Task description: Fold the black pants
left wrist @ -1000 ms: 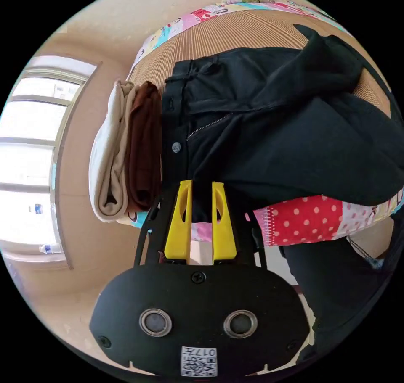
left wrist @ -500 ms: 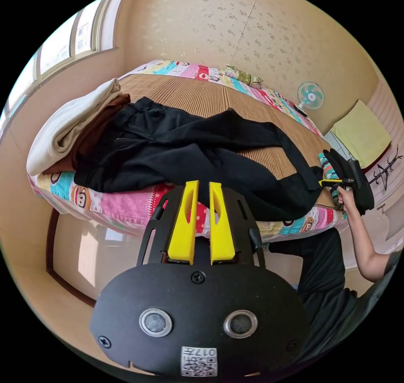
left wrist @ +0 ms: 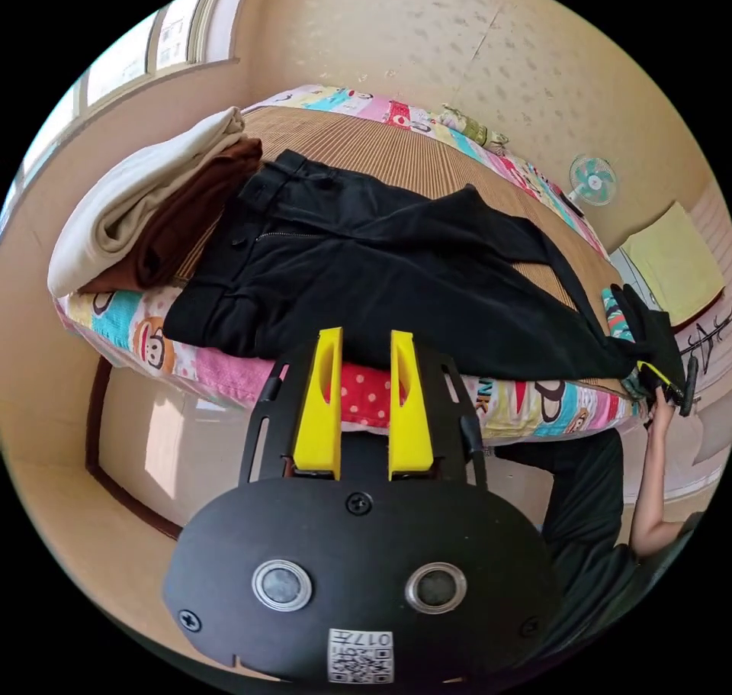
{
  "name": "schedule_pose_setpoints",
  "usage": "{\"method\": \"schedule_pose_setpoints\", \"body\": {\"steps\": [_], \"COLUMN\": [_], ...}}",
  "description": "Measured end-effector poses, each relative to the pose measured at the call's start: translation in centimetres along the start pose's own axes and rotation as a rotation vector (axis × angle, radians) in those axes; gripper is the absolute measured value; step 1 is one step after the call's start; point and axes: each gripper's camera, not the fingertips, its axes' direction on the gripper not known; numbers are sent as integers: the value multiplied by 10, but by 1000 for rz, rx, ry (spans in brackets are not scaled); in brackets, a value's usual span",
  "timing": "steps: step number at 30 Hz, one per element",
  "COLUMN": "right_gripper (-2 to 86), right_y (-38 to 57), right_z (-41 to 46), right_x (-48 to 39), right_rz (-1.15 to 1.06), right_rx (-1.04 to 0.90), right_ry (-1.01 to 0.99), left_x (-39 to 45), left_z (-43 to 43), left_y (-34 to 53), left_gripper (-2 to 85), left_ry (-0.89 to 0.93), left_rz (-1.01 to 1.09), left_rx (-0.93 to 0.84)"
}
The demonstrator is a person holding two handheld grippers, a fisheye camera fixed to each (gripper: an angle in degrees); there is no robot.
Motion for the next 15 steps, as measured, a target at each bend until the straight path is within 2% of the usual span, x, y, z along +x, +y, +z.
{"method": "schedule_pose_setpoints", "body": {"steps": [3,5,9,11,13,14,15], "right_gripper": [27,20,10,10,13,14,18], "right_y": [-11,-24,-32,-35,-59,-66,-79], "right_z": [-8,14,82,69,62,59,40], "right_x": [-9,-17,-39,-43,-44,-45,-47], "right_rz": [-36,-76,-142,-197,-184,-175,-165], "right_rx": [74,-5,-318,-318,-492,-515,-441], "right_ry": [-154,-207,-276,-254,-229,-204,-166], "left_x": [-2,-5,-8,-10,-13,-15,-18], "left_z": [2,0,-2,-6,-14,-19,-22], "left_y": [-1,-2,-5,-7,-8,-7,-5], "left_gripper": [63,32,-3,-5,-7,-8,-8], "left_ry": [-20,-38,-140,-175,-175,-163,-155], "left_rz": [-3,-5,32,28,-1,-23,-43], "left_rx": [13,-6,-25,-33,-27,-9,-4]}}
